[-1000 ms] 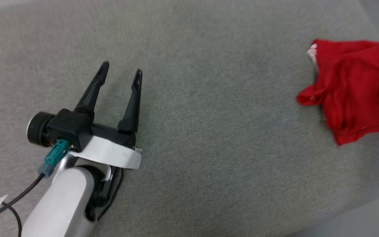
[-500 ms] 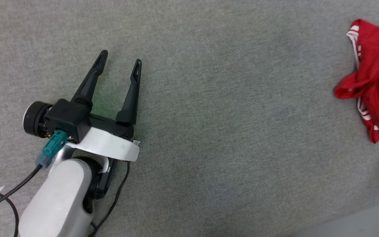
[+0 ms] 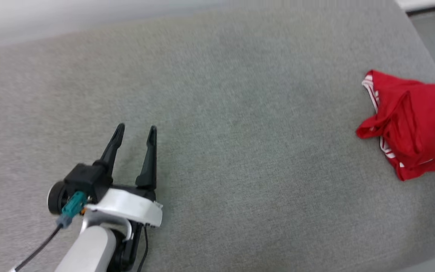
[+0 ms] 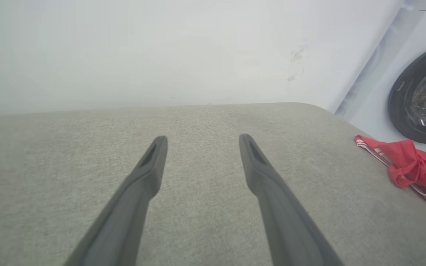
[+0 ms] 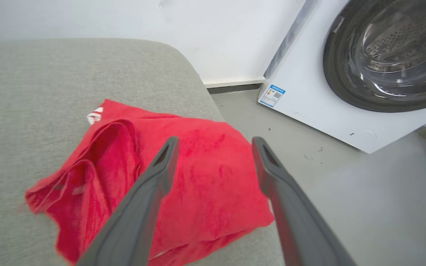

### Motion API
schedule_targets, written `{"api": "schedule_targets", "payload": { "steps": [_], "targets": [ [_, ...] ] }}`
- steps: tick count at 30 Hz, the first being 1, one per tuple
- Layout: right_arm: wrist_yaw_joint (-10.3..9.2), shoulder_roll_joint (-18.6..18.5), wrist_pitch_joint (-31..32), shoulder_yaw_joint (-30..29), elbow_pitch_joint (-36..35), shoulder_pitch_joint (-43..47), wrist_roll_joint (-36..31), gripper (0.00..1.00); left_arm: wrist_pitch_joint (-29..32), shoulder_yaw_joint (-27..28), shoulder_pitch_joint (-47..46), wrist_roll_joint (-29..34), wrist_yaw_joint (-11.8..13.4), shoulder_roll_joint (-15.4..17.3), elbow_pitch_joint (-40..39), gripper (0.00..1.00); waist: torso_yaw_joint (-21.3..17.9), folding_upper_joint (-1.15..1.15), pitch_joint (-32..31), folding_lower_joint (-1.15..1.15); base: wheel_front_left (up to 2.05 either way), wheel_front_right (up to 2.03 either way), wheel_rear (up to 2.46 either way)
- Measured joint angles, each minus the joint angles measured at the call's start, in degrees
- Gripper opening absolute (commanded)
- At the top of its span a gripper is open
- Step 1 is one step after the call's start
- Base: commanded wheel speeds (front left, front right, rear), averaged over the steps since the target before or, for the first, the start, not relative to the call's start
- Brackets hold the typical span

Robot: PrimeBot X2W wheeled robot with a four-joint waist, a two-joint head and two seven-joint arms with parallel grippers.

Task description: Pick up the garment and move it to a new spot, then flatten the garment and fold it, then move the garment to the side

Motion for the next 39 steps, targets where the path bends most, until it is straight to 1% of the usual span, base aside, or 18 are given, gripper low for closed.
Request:
{"api": "schedule_targets", "payload": {
  "steps": [5,9,11,14,17,20,26,31,39],
  "targets": [
    [0.00,4.7,0.5,3.7,-8.8,8.4,2.7,1.00,-0.9,1.0,3.9,-1.0,1.1,-0.9,1.0,1.00,2.2,0.00,-5.2,0.00,0.00,0.00,0.00],
    [-0.01,7.4,0.1,7.5,-14.2,13.4,5.0,1.00,-1.2,1.4,5.8,-1.5,1.6,-1.3,1.4,1.00,5.5,0.00,-7.7,0.00,0.00,0.00,0.00],
    [0.00,8.5,-0.3,9.4,-16.1,14.9,6.4,1.00,-1.4,1.8,6.3,-1.6,1.5,-1.2,1.8,1.00,7.2,0.00,-8.7,-0.01,0.00,0.00,0.00],
    [0.00,9.8,-1.8,10.7,-18.4,16.7,8.6,1.00,-1.5,1.9,6.9,-1.3,1.6,-1.3,2.6,1.00,9.8,0.00,-10.1,-0.01,0.00,0.00,0.00],
    [-0.01,10.5,-3.2,11.9,-20.8,18.9,9.3,1.00,-1.7,2.4,8.2,-1.2,1.9,-1.1,3.3,1.00,11.9,0.00,-11.8,-0.01,0.00,0.00,0.00],
    [0.00,11.5,-4.2,13.3,-23.6,21.8,9.4,1.00,-1.9,2.9,9.7,-1.0,2.1,-0.7,3.7,1.00,13.2,0.00,-13.8,-0.01,0.00,0.00,0.00],
    [-0.01,12.7,-4.1,14.7,-29.4,28.8,7.6,1.00,-1.9,3.4,12.4,-0.6,2.1,0.0,4.5,1.00,14.0,0.00,-17.2,-0.01,0.00,0.00,0.00],
    [-0.01,13.6,-3.5,15.3,-33.0,33.2,7.4,1.00,-2.0,3.7,13.9,-0.3,2.1,0.1,5.0,1.00,13.1,0.00,-18.7,-0.01,0.00,0.00,0.00],
    [-0.01,14.0,-2.7,16.1,-33.1,34.0,6.9,1.00,-2.0,3.8,14.5,-0.2,2.0,-0.1,5.7,1.00,12.1,0.00,-19.1,-0.01,0.00,0.00,0.00]
  ]
}}
